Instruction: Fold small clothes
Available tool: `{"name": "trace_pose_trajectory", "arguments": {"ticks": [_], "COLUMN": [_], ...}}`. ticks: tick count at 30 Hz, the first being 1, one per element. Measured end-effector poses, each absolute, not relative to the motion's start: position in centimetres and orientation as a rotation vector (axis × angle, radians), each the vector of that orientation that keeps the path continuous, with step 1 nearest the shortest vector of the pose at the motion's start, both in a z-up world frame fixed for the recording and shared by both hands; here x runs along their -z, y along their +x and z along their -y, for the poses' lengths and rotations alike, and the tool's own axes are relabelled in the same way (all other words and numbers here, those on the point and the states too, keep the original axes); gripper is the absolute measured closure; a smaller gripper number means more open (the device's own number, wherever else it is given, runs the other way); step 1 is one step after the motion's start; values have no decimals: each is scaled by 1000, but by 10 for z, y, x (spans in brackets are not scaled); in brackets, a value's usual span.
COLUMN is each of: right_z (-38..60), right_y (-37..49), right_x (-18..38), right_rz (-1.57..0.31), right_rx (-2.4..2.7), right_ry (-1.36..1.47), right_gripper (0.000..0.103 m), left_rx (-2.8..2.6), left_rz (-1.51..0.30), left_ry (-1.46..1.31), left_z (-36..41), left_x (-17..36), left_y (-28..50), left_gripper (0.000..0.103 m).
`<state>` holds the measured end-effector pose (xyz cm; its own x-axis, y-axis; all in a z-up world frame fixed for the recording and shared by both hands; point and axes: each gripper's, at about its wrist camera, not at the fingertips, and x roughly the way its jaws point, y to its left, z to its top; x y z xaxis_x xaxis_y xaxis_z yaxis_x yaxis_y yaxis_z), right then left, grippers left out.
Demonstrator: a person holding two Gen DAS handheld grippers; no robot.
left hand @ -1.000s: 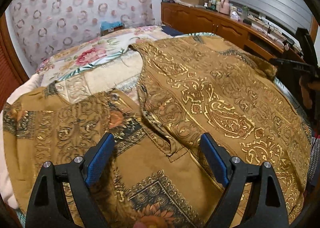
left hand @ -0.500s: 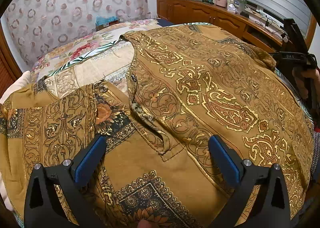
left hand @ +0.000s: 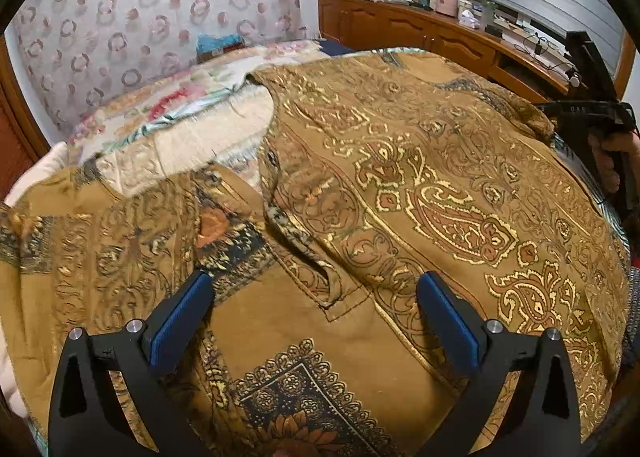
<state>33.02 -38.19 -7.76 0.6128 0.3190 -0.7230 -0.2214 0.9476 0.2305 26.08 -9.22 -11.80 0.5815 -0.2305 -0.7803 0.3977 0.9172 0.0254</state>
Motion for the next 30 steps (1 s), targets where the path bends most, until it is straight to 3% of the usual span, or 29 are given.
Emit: {"name": "trace_pose_trajectory", "arguments": {"ticks": [3, 6, 25, 26, 29, 30], "right_z": [372, 365, 274, 266, 259, 262], "right_y": [327, 321, 267, 265, 263, 262], "right_x": [73, 64, 22, 26, 36, 38], "right_rz": [-825, -775, -534, -543, -562, -563], "right_rx": [-246, -195, -506, -527, -539, -549], "right_ry": [11, -57, -175, -194, -222, -216], "right_gripper": [90, 94, 95, 87, 51, 49], "left_rx": [360, 367, 372, 373, 374, 373], "left_rz": [-818, -796, -765, -766, -760, -763], "left_ry": [189, 137, 32, 32, 29, 27], "left_z": [89, 82, 58, 58, 57, 57], "left_x": [108, 101, 102, 102, 101, 102], "left_y": [257, 257, 258, 258, 258, 258], "left_gripper": [0, 0, 0, 0, 0, 0]}}
